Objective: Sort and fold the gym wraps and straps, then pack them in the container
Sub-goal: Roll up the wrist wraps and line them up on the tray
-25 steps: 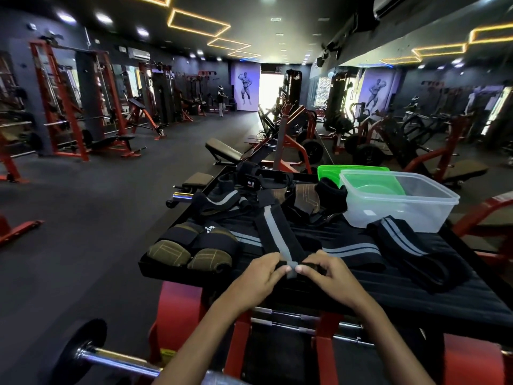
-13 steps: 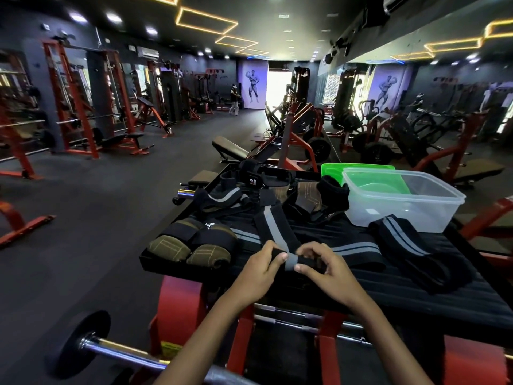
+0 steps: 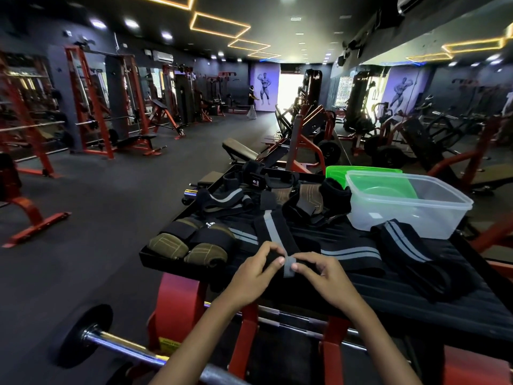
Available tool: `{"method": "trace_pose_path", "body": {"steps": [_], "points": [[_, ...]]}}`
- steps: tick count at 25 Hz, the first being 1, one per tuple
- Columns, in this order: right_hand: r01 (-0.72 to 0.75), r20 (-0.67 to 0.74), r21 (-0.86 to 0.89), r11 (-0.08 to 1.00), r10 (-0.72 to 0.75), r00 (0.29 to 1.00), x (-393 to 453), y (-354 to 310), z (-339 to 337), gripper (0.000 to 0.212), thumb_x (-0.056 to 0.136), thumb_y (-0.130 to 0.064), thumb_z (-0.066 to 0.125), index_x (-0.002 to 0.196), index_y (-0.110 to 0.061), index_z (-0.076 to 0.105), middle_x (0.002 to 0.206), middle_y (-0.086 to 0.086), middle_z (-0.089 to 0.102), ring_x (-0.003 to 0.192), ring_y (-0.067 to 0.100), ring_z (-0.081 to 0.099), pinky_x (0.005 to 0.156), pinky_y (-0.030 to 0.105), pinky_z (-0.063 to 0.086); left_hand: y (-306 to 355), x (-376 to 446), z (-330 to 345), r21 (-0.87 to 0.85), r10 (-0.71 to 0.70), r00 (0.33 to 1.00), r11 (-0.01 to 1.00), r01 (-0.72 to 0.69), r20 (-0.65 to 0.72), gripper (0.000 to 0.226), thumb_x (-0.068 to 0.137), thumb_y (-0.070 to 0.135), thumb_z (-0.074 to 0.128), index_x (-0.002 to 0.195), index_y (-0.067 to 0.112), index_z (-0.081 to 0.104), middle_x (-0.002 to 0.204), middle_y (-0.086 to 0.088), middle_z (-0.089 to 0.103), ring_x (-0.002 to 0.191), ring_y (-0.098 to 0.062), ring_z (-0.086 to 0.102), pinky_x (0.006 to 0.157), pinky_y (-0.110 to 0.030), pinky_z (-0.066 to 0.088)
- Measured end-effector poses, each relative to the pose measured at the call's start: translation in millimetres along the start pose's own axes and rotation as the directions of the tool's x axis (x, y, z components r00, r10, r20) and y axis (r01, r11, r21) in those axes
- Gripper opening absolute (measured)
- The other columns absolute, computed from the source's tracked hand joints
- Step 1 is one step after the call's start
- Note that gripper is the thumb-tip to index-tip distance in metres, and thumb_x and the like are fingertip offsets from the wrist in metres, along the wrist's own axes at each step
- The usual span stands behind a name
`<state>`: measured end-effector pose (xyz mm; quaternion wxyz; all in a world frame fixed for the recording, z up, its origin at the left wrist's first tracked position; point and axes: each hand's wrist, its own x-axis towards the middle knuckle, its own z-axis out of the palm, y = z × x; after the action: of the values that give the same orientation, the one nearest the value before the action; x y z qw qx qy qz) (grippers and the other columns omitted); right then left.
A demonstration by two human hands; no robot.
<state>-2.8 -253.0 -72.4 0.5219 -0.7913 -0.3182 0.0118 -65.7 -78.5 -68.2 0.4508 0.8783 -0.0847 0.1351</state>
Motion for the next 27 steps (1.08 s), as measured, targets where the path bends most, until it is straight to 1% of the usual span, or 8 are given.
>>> {"method": "trace_pose_path", "body": {"steps": [4, 8, 11, 14, 16, 19, 22, 27], "points": [[-0.026, 0.088, 0.065, 0.998, 0.02, 0.996, 2, -3, -1, 0.014, 0.092, -0.019, 0.056, 0.096, -0.016, 0.069, 0.093, -0.002, 0.07, 0.092, 0.01, 0.064, 0.085, 0.026, 0.048, -3, -1, 2, 0.175, 0.037, 0.998, 0.984, -0.046, 0.053, 0.025, 0.094, 0.039, 0.048, 0.113, 0.023, 0.044, 0.075, 0.021, 0.048, 0.071, 0.004, 0.048, 0.064, -0.013, 0.033], [-0.025, 0.086, 0.033, 0.999, 0.023, 0.996, 1, -1, -2, 0.012, 0.087, -0.025, 0.064, 0.098, -0.026, 0.062, 0.099, -0.007, 0.065, 0.092, 0.011, 0.059, 0.083, 0.026, 0.047, -7, 2, 2, 0.098, 0.034, 0.999, 0.995, -0.035, 0.006, 0.009, 0.094, 0.036, 0.051, 0.087, 0.031, 0.047, 0.067, 0.015, 0.054, 0.065, 0.004, 0.052, 0.062, -0.016, 0.038], [-0.02, 0.061, 0.025, 0.999, 0.018, 0.998, 0, -2, -1, 0.008, 0.085, -0.024, 0.066, 0.093, -0.027, 0.065, 0.093, -0.003, 0.066, 0.086, 0.006, 0.061, 0.077, 0.022, 0.048, -7, 2, 1, -0.04, -0.025, 0.999, 0.999, 0.024, -0.029, 0.017, 0.092, 0.03, 0.056, 0.075, 0.031, 0.052, 0.059, 0.018, 0.055, 0.059, 0.005, 0.05, 0.06, -0.014, 0.037], [-0.001, 0.063, -0.046, 0.999, 0.004, 0.998, -1, -7, 0, 0.01, 0.088, -0.026, 0.063, 0.08, -0.033, 0.063, 0.083, -0.003, 0.058, 0.074, -0.004, 0.055, 0.069, 0.01, 0.042, -9, 0, 0, -0.136, -0.039, 0.998, 0.99, 0.031, -0.055, 0.004, 0.089, 0.033, 0.061, 0.088, 0.03, 0.058, 0.076, 0.015, 0.063, 0.074, 0.002, 0.058, 0.071, -0.016, 0.045], [0.002, 0.064, -0.076, 0.997, 0.003, 0.998, -1, -7, -1, 0.012, 0.088, -0.029, 0.061, 0.078, -0.034, 0.061, 0.08, -0.005, 0.053, 0.07, -0.005, 0.052, 0.067, 0.009, 0.04, -8, -1, -1, -0.144, -0.02, 0.997, 0.99, 0.009, -0.078, 0.015, 0.085, 0.041, 0.062, 0.096, 0.031, 0.059, 0.087, 0.01, 0.066, 0.083, 0.0, 0.061, 0.078, -0.016, 0.046], [0.017, 0.06, -0.063, 0.998, -0.013, 0.998, -2, -8, -1, 0.007, 0.086, -0.028, 0.064, 0.086, -0.034, 0.063, 0.087, -0.006, 0.058, 0.079, -0.004, 0.054, 0.072, 0.01, 0.04, -6, 2, 1, -0.188, -0.079, 0.993, 0.98, 0.06, -0.092, 0.007, 0.089, 0.033, 0.06, 0.088, 0.026, 0.06, 0.076, 0.008, 0.065, 0.073, 0.002, 0.06, 0.068, -0.017, 0.045], [0.062, 0.058, -0.004, 0.998, -0.062, 0.996, -2, -3, -2, 0.022, 0.083, -0.024, 0.069, 0.099, -0.038, 0.064, 0.103, -0.005, 0.066, 0.1, 0.002, 0.058, 0.087, 0.015, 0.044, -7, 2, 2, -0.249, -0.102, 0.989, 0.966, 0.072, -0.108, 0.011, 0.088, 0.036, 0.062, 0.087, 0.025, 0.062, 0.077, 0.008, 0.066, 0.076, -0.001, 0.061, 0.071, -0.02, 0.047], [0.025, 0.064, 0.109, 0.994, -0.032, 0.997, -1, -1, -1, 0.008, 0.088, -0.02, 0.063, 0.092, -0.023, 0.068, 0.091, 0.0, 0.07, 0.089, 0.013, 0.065, 0.08, 0.03, 0.05, -5, 0, 3, -0.205, -0.033, 0.995, 0.979, 0.012, -0.098, 0.023, 0.08, 0.018, 0.073, 0.098, 0.026, 0.06, 0.093, 0.011, 0.065, 0.088, 0.004, 0.059, 0.08, -0.012, 0.045]]}}
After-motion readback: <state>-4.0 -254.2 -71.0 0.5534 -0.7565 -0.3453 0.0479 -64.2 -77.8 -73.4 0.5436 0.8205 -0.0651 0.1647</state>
